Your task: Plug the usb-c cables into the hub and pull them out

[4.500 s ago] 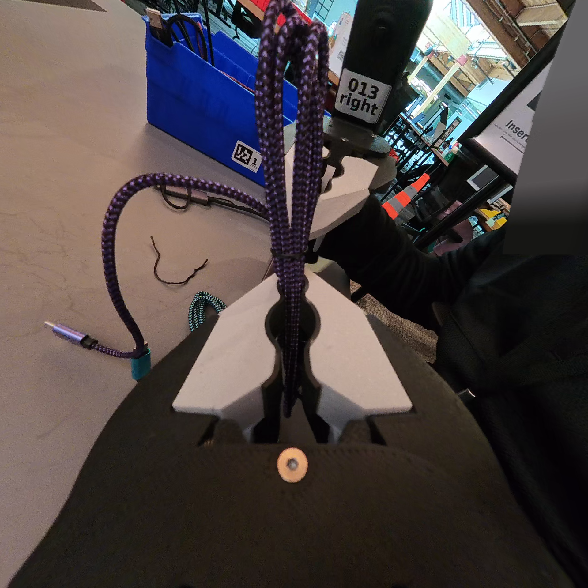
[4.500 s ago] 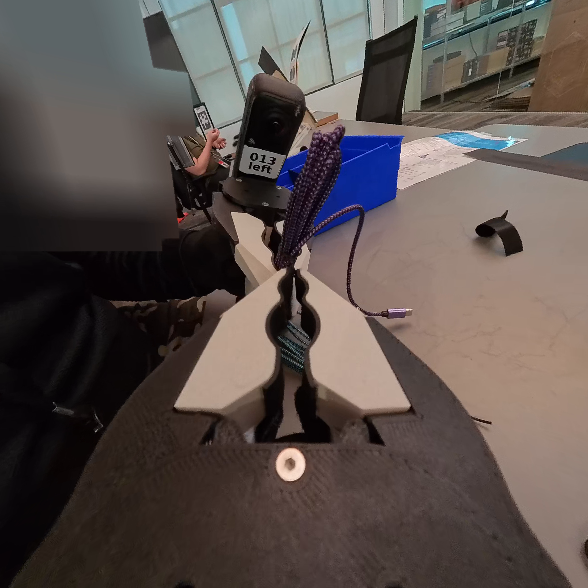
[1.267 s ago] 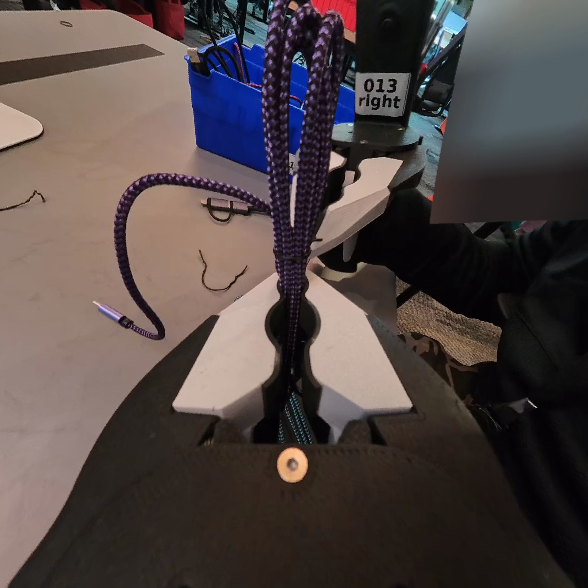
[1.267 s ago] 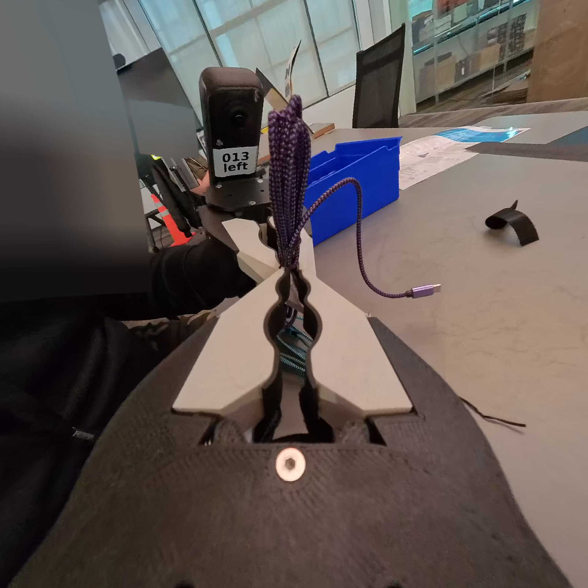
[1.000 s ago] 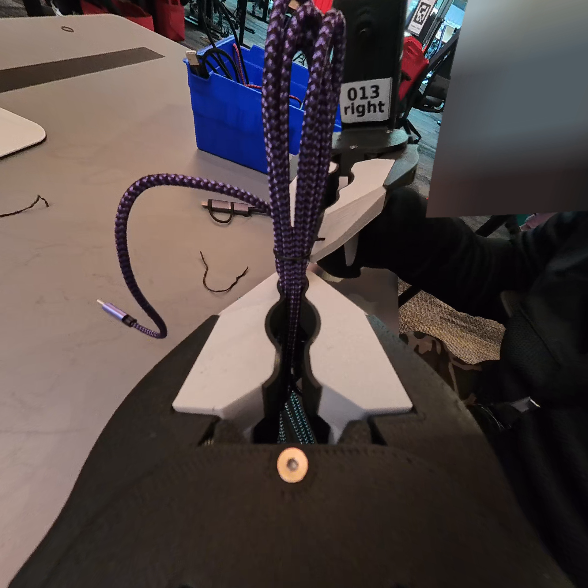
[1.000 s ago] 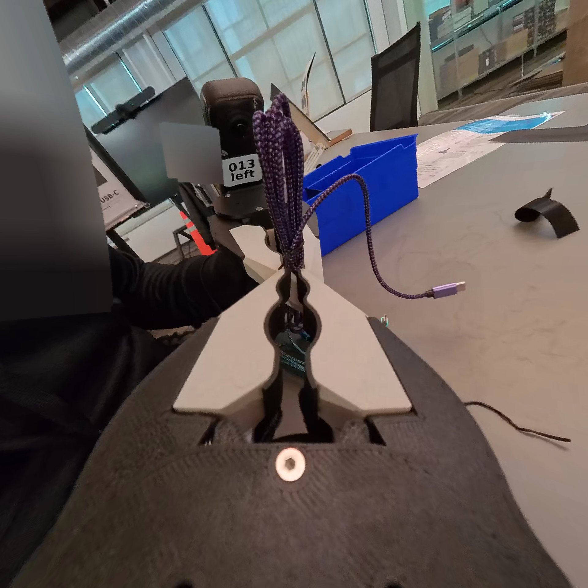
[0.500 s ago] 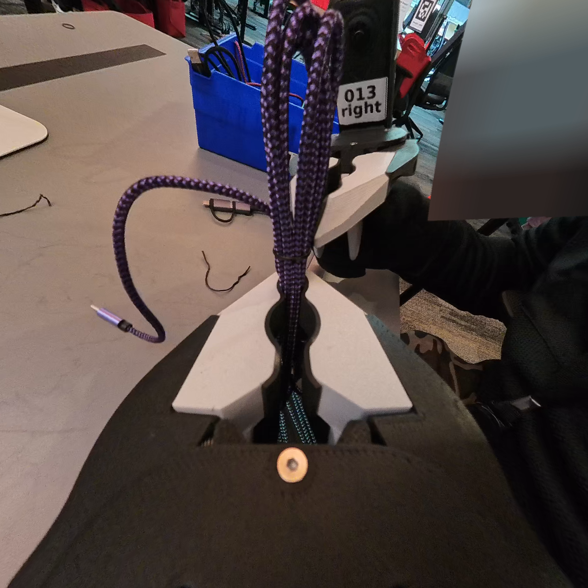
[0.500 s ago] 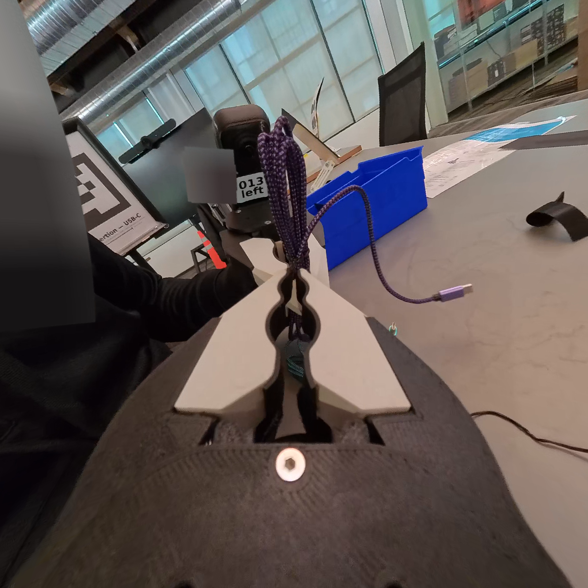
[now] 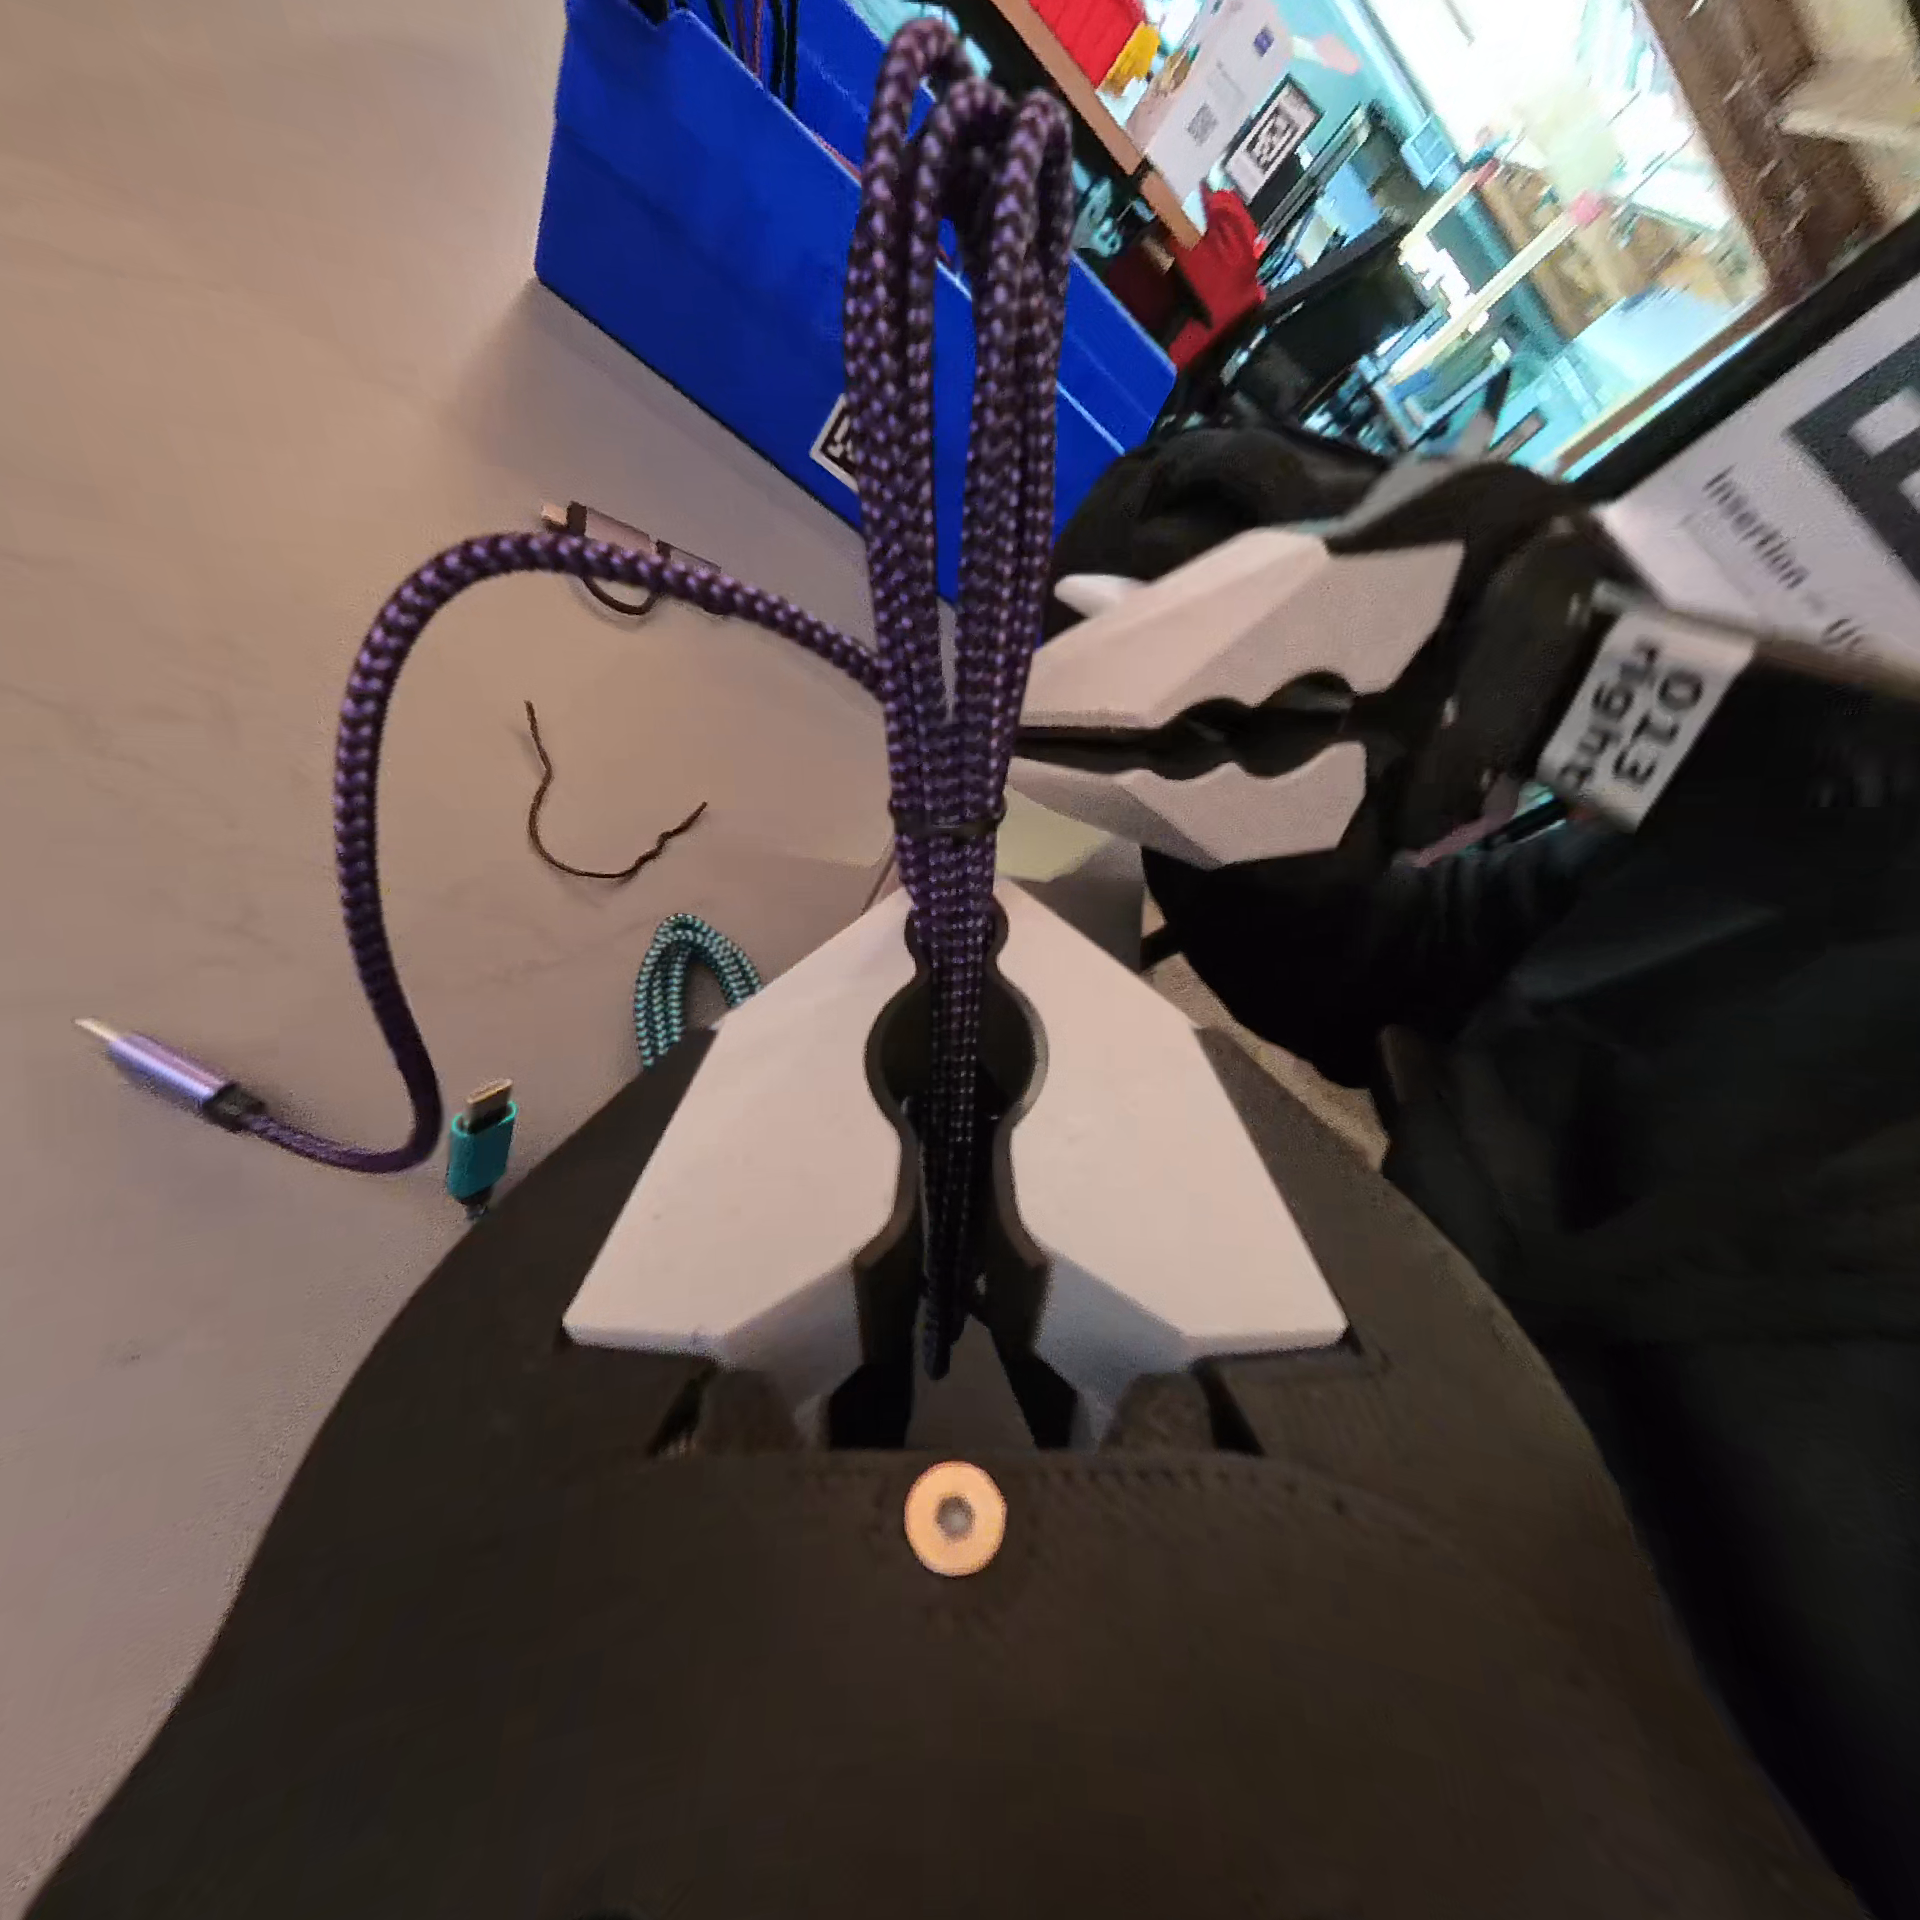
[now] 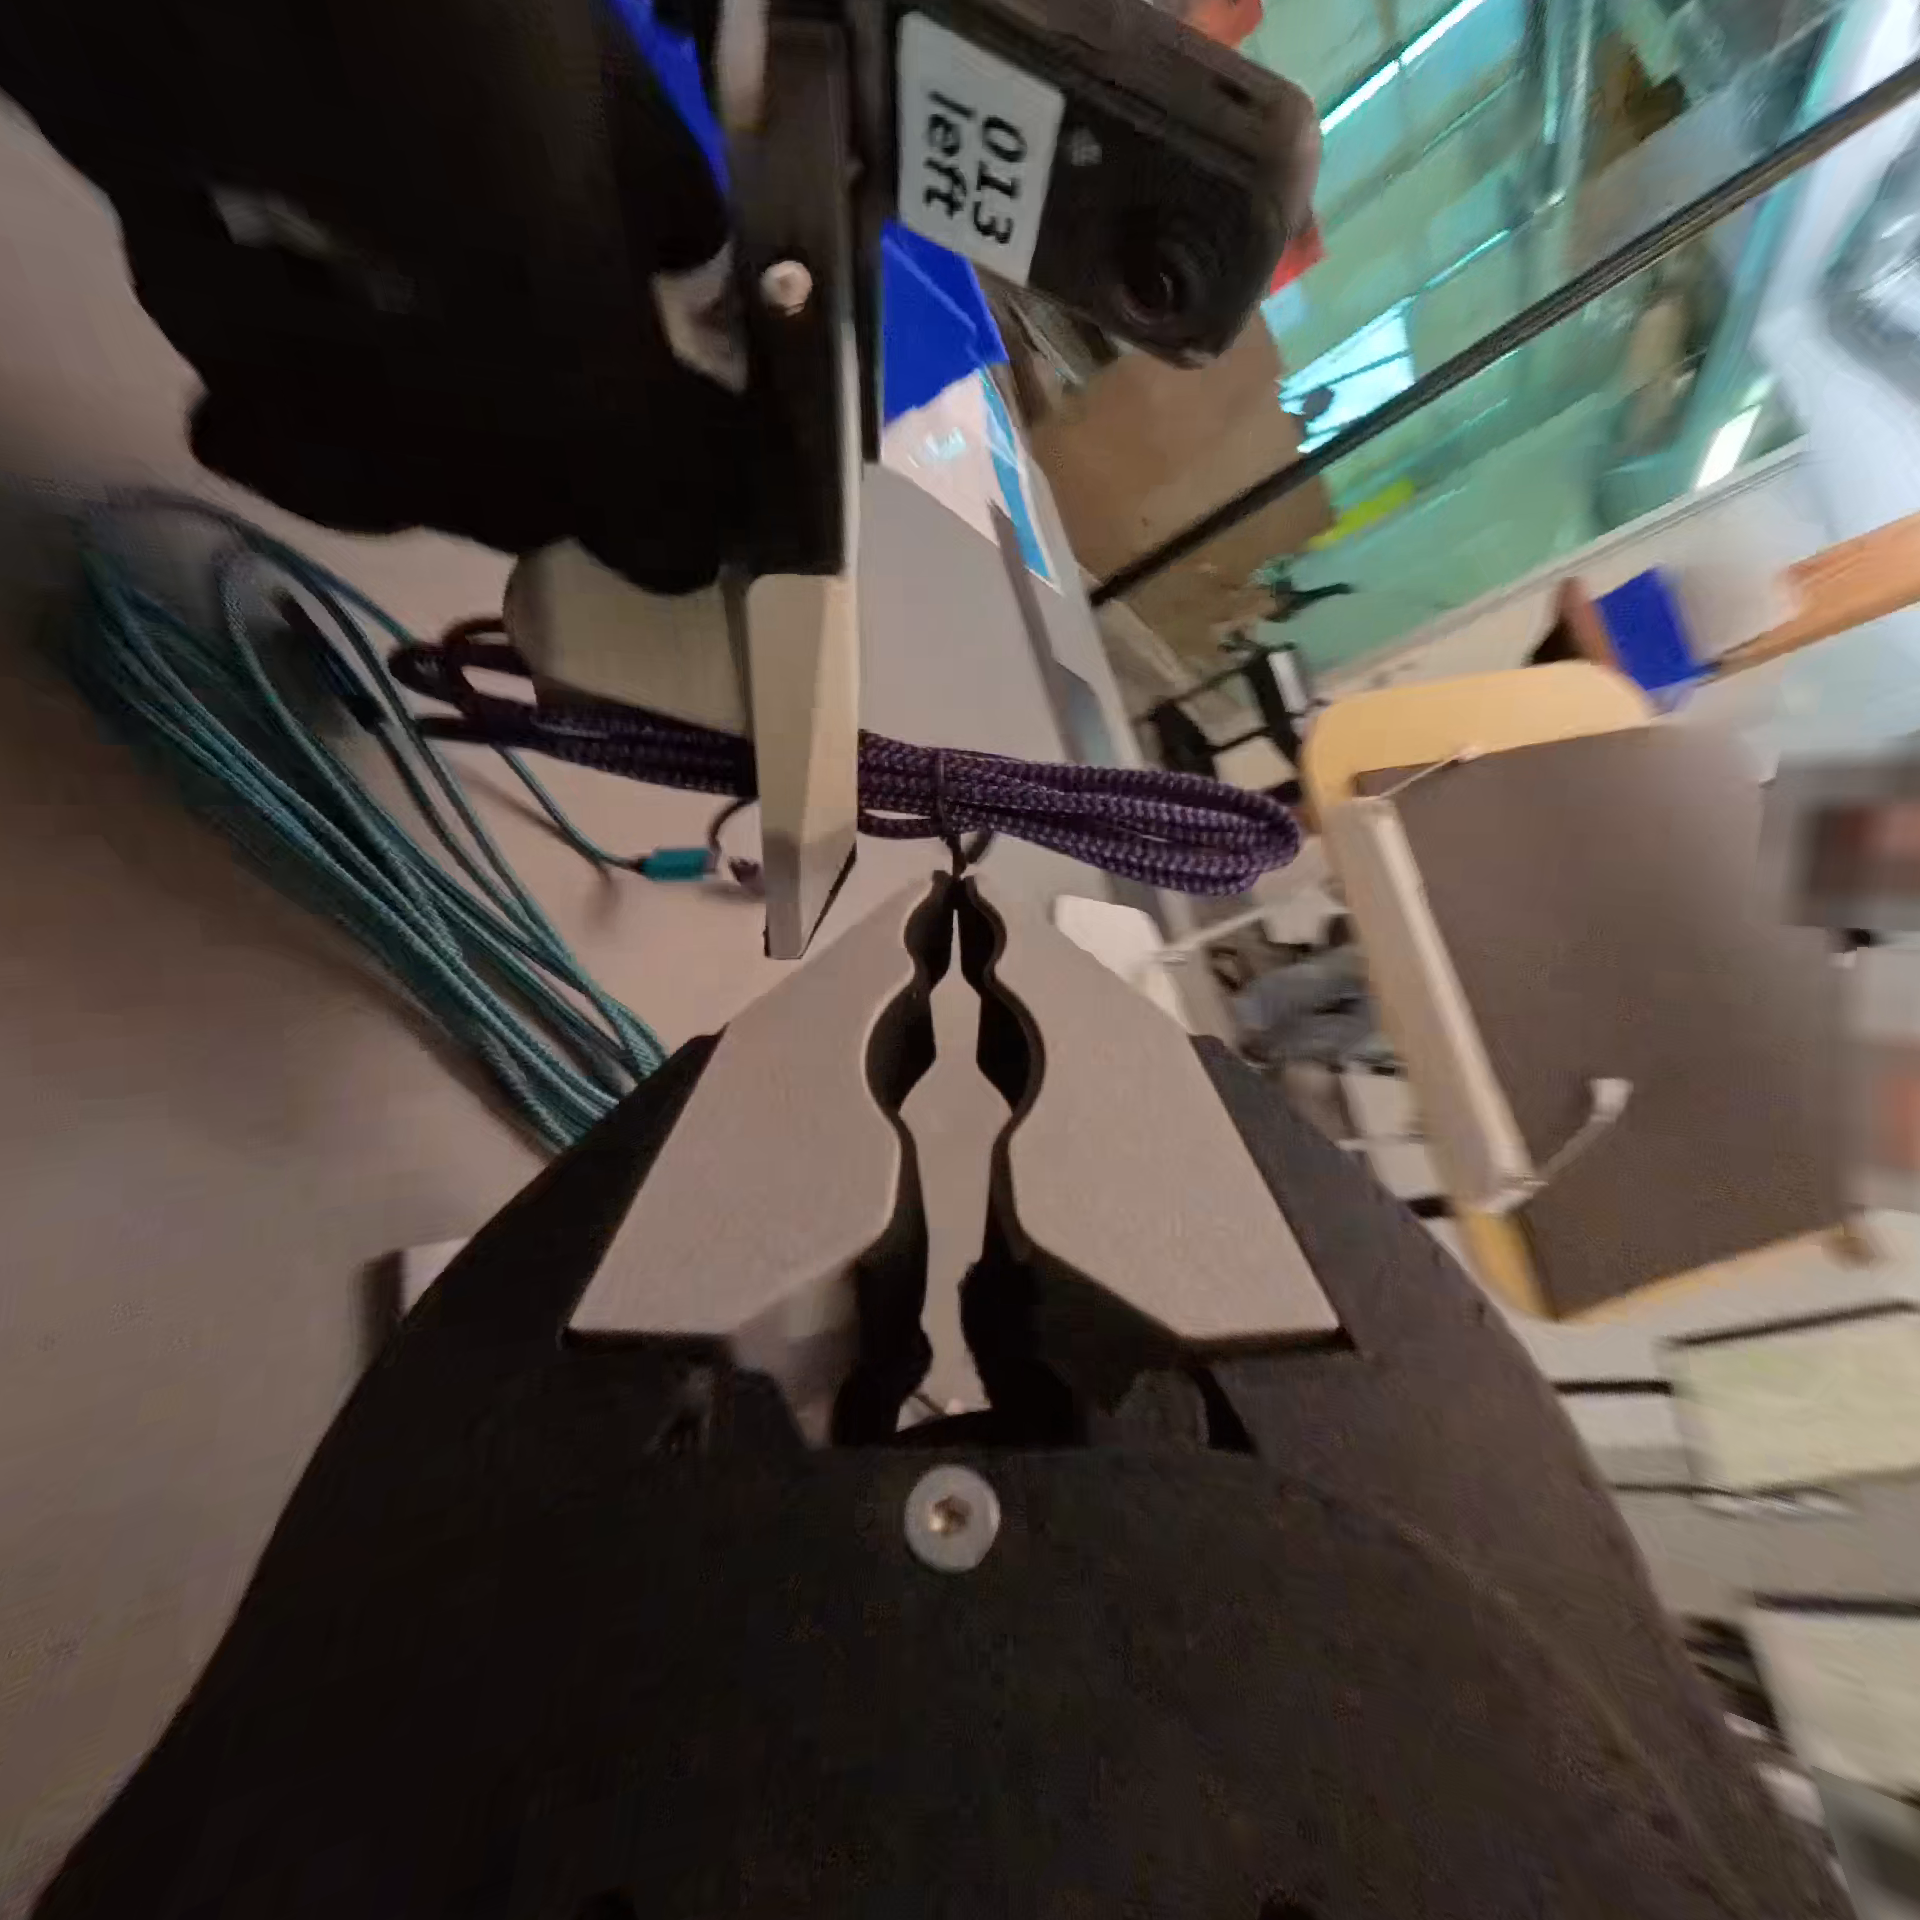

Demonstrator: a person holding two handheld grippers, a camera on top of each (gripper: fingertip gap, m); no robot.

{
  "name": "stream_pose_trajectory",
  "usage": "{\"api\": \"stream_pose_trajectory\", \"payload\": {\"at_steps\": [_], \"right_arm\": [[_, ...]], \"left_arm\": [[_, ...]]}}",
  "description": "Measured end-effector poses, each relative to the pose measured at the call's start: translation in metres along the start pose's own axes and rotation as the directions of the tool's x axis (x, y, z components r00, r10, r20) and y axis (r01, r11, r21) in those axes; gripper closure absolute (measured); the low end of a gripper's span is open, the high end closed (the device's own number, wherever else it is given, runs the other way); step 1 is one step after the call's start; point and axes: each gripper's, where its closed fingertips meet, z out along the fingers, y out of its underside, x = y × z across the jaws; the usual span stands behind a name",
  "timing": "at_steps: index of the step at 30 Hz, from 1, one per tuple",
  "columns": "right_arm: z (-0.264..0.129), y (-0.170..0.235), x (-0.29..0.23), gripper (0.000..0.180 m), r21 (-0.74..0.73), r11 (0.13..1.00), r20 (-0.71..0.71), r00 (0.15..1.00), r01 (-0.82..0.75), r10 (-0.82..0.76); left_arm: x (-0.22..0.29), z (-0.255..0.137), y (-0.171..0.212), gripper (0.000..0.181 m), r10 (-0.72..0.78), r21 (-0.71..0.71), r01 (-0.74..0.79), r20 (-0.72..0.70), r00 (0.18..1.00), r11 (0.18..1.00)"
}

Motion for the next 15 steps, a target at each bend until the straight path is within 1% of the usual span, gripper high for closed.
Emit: {"api": "stream_pose_trajectory", "payload": {"at_steps": [1, 2, 3, 4, 5, 6, 7, 8, 10, 12, 14, 15], "right_arm": [[0.001, -0.001, 0.001, 0.180, -0.017, 0.999, -0.025, 0.999, 0.039, -0.040], [0.001, -0.004, 0.000, 0.180, 0.003, 1.000, -0.020, 1.000, 0.011, -0.011], [0.001, -0.006, 0.000, 0.180, 0.045, 0.996, 0.012, 0.997, -0.078, 0.077], [0.000, -0.008, 0.001, 0.180, 0.096, 0.967, 0.078, 0.970, -0.236, 0.229], [-0.002, -0.010, 0.003, 0.180, 0.142, 0.896, 0.166, 0.902, -0.421, 0.398], [-0.005, -0.013, 0.008, 0.171, 0.177, 0.788, 0.255, 0.800, -0.590, 0.543], [-0.008, -0.014, 0.011, 0.167, 0.178, 0.675, 0.339, 0.689, -0.716, 0.641], [-0.008, -0.013, 0.010, 0.168, 0.151, 0.592, 0.404, 0.596, -0.792, 0.694], [-0.006, -0.012, 0.003, 0.160, 0.079, 0.470, 0.491, 0.445, -0.879, 0.749], [-0.004, -0.013, -0.004, 0.162, 0.016, 0.374, 0.551, 0.320, -0.927, 0.771], [-0.003, -0.016, -0.006, 0.161, -0.019, 0.286, 0.593, 0.220, -0.958, 0.775], [-0.004, -0.019, -0.006, 0.162, -0.019, 0.257, 0.611, 0.192, -0.966, 0.768]], "left_arm": [[-0.001, -0.001, -0.002, 0.181, -0.014, 0.014, 0.014, -0.011, 1.000, 1.000], [-0.001, -0.002, -0.002, 0.181, -0.006, 0.023, 0.006, -0.007, 1.000, 1.000], [-0.002, -0.003, -0.003, 0.181, 0.025, 0.027, -0.026, 0.012, 1.000, 0.999], [-0.001, -0.003, -0.004, 0.181, 0.064, 0.035, -0.065, 0.031, 0.997, 0.997], [0.000, -0.004, -0.006, 0.181, 0.095, 0.044, -0.097, 0.054, 0.994, 0.994], [-0.002, -0.006, -0.007, 0.181, 0.117, 0.045, -0.121, 0.077, 0.990, 0.992], [-0.003, -0.007, -0.007, 0.181, 0.135, 0.044, -0.140, 0.094, 0.986, 0.989], [-0.003, -0.008, -0.007, 0.181, 0.150, 0.043, -0.155, 0.104, 0.983, 0.987], [-0.004, -0.008, -0.006, 0.181, 0.177, 0.034, -0.182, 0.123, 0.977, 0.983], [-0.004, -0.007, -0.005, 0.181, 0.217, 0.022, -0.222, 0.147, 0.965, 0.975], [-0.003, -0.005, -0.003, 0.181, 0.249, 0.005, -0.253, 0.163, 0.955, 0.967], [-0.003, -0.004, -0.003, 0.181, 0.264, -0.002, -0.268, 0.174, 0.949, 0.964]]}}
